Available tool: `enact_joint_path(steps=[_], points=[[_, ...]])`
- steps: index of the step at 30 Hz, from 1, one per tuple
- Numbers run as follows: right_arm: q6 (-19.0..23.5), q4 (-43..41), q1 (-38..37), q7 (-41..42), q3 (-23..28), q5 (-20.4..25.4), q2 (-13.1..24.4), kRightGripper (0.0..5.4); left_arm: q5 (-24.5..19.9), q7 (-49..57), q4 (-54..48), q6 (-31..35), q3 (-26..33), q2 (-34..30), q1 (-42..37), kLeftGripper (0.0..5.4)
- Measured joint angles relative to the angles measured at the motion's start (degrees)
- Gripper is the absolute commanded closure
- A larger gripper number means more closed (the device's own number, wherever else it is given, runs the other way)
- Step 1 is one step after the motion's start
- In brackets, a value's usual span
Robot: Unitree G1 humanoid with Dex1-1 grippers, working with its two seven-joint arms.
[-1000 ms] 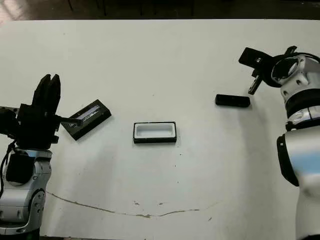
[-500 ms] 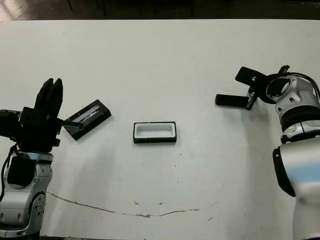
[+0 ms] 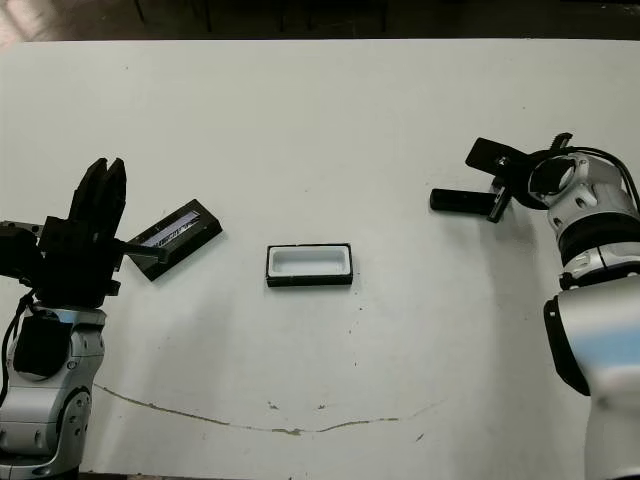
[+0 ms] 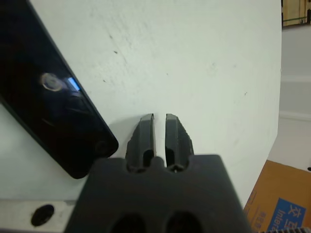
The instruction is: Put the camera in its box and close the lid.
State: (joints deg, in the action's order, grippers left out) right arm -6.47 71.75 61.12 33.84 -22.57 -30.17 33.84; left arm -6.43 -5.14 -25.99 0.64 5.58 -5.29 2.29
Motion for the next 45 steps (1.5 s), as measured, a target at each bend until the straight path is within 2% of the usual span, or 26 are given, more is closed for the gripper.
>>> enact_joint_path(steps=[9, 21, 40, 45], points=[[-3.5, -0.9, -0.5, 1.6, -0.8, -0.1, 0.5, 5.4, 0.0, 0.1, -0.1, 0.0, 0.0, 0.0, 0.2, 5.38], [-7.4, -8.5, -4.3, 13.3, 0.3, 3.7, 4.0, 5.4, 0.0, 0.1, -0.2, 0.1, -0.2, 0.0, 0.2, 5.38], [-4.7, -18.8, -8.0, 22.9, 0.0, 4.6, 7.7, 5.4, 0.0, 0.3, -0.1, 0.6, -0.5, 0.3, 0.1, 5.38], [-2.7, -23.5, -9.6, 25.6, 0.3, 5.1, 8.5, 5.4, 0.0, 0.5, -0.1, 0.8, -0.9, 0.5, -0.2, 5.38]])
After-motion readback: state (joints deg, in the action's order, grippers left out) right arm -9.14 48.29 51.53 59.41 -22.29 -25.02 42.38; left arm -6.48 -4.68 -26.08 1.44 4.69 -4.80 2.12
